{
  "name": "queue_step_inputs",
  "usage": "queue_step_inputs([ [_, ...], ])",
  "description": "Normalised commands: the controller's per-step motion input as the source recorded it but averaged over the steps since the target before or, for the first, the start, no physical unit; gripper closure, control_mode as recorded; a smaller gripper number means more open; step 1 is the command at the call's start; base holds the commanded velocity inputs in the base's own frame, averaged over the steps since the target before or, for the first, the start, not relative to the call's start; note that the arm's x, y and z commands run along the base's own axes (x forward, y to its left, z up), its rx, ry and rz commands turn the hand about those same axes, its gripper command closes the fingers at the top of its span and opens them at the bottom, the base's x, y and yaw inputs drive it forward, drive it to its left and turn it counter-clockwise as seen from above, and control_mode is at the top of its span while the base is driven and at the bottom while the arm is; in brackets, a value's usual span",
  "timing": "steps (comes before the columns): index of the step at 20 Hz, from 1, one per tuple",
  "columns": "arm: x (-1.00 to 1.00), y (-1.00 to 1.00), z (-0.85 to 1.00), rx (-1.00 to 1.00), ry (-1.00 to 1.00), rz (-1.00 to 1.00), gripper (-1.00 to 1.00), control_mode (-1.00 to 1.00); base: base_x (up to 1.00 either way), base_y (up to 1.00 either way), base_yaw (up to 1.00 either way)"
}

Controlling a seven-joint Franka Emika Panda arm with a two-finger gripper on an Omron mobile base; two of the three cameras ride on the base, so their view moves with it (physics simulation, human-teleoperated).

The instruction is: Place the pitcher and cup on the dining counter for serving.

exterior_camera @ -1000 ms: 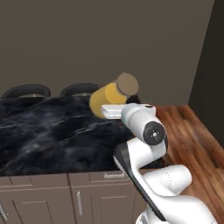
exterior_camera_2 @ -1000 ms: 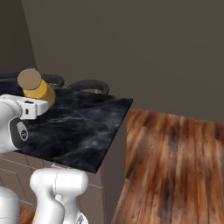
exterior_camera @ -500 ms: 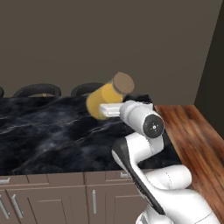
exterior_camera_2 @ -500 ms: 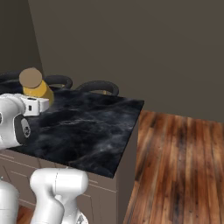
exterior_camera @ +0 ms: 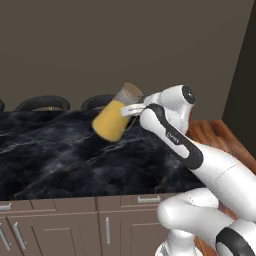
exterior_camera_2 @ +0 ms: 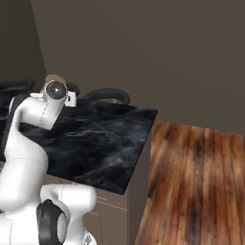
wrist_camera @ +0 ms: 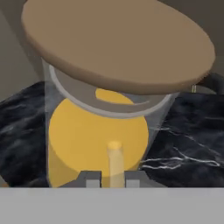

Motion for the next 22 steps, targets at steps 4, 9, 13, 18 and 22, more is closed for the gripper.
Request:
queue_step_inputs([
  [4, 0.73, 0.12, -0.22, -0.02, 0.24, 0.4, 1.0, -1.0, 0.0, 0.0, 0.0],
  [9, 0.08, 0.33, -0.1, -0.02, 0.0, 0.2, 1.0, -1.0, 0.0, 0.0, 0.0],
  [13, 0.51, 0.68, -0.47, -0.15, -0.05, 0.14, 1.0, -1.0, 0.0, 0.0, 0.0],
  [18, 0.66, 0.94, -0.52, -0.13, -0.07, 0.02, 1.0, -1.0, 0.0, 0.0, 0.0],
  [22, 0.53, 0.71, -0.43, -0.09, -0.11, 0.0, 1.0, -1.0, 0.0, 0.0, 0.0],
])
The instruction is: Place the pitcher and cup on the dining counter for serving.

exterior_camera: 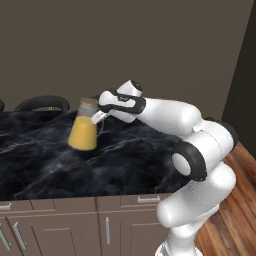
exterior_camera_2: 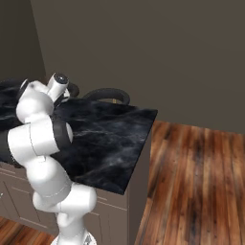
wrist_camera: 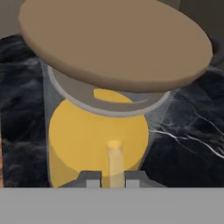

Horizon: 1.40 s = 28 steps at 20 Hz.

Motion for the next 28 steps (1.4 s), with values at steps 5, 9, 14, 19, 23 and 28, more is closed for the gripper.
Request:
queue_step_inputs([
  [5, 0.26, 0.46, -0.49, -0.1, -0.13, 0.0, 1.0, -1.0, 0.0, 0.0, 0.0],
  [9, 0.05, 0.39, -0.63, -0.12, -0.13, 0.0, 1.0, -1.0, 0.0, 0.0, 0.0],
  [14, 0.03, 0.36, -0.57, -0.1, -0.06, 0.0, 1.0, -1.0, 0.0, 0.0, 0.0],
  [19, 0.0, 0.06, -0.06, -0.01, 0.01, 0.0, -1.0, -1.0, 0.0, 0.0, 0.0],
  [23, -0.01, 0.0, 0.02, 0.0, 0.0, 0.0, -1.0, -1.0, 0.0, 0.0, 0.0],
  [28, -0.31, -0.08, 0.33, 0.0, 0.0, -0.01, -1.0, -1.0, 0.0, 0.0, 0.0],
])
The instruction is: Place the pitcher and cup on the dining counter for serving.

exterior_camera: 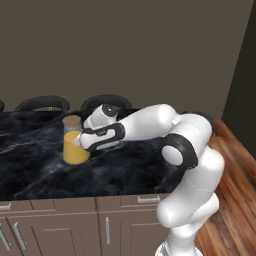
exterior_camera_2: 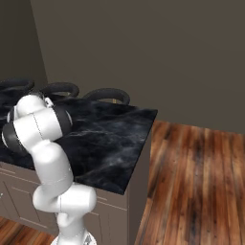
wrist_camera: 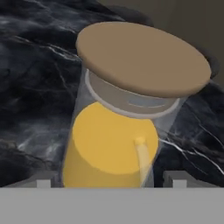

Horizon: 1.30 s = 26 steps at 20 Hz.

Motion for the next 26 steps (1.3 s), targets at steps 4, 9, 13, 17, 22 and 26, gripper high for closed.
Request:
queue_step_inputs([
  [4, -0.62, -0.36, 0.48, 0.0, 0.09, -0.06, -1.0, -1.0, 0.0, 0.0, 0.0],
  [9, -0.71, -0.53, 0.54, 0.0, 0.12, -0.11, -1.0, -1.0, 0.0, 0.0, 0.0],
  [13, -0.92, -0.81, 0.57, 0.0, 0.04, -0.15, -1.0, -1.0, 0.0, 0.0, 0.0],
  [17, -1.0, -0.89, 0.59, 0.0, 0.0, -0.14, -1.0, -1.0, 0.0, 0.0, 0.0],
  [22, -1.0, -0.93, 0.36, 0.0, -0.01, -0.19, -1.0, -1.0, 0.0, 0.0, 0.0],
  [26, -0.93, -0.93, 0.07, 0.04, -0.03, -0.24, -1.0, -1.0, 0.0, 0.0, 0.0],
])
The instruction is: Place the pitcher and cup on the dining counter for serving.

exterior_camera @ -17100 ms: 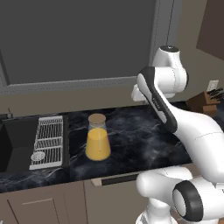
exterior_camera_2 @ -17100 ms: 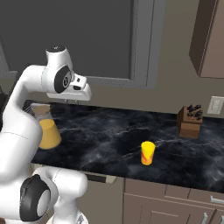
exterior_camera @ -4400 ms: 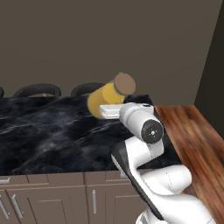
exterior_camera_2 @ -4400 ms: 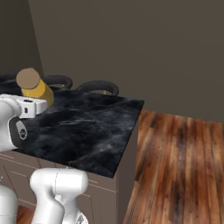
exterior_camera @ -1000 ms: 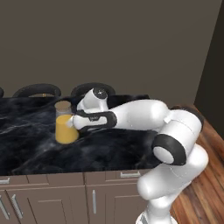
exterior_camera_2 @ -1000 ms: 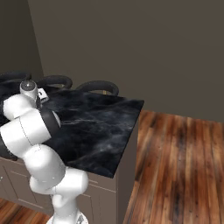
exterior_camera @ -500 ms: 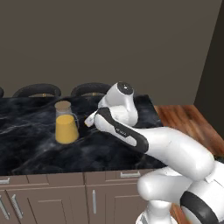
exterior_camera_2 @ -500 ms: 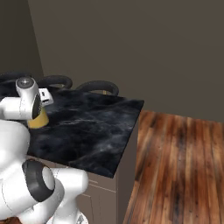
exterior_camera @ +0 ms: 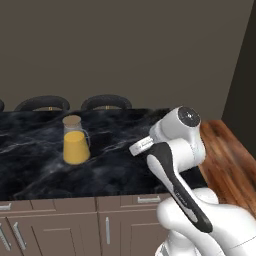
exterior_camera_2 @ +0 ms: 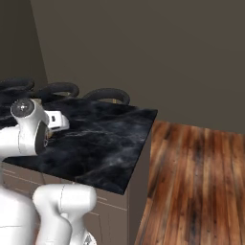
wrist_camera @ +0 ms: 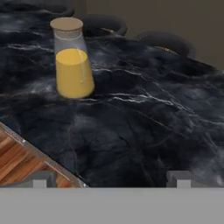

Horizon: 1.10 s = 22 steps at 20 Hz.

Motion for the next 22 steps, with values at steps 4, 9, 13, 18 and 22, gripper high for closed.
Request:
queue_step_inputs([
  [4, -0.76, -0.81, 0.0, 0.12, -0.13, -0.28, -1.0, -1.0, 0.0, 0.0, 0.0],
  [9, -0.13, -0.15, 0.0, 0.02, -0.02, -0.06, -1.0, 1.0, -0.36, -0.55, -0.38],
  [13, 0.0, 0.0, 0.0, 0.0, 0.0, 0.0, -1.0, 1.0, -0.11, -0.53, -0.66],
  [18, 0.0, 0.0, 0.0, 0.0, 0.0, 0.0, -1.0, 1.0, -0.02, -0.51, -0.72],
  [22, 0.0, 0.0, 0.0, 0.0, 0.0, 0.0, -1.0, 1.0, -0.01, -0.54, -0.74],
])
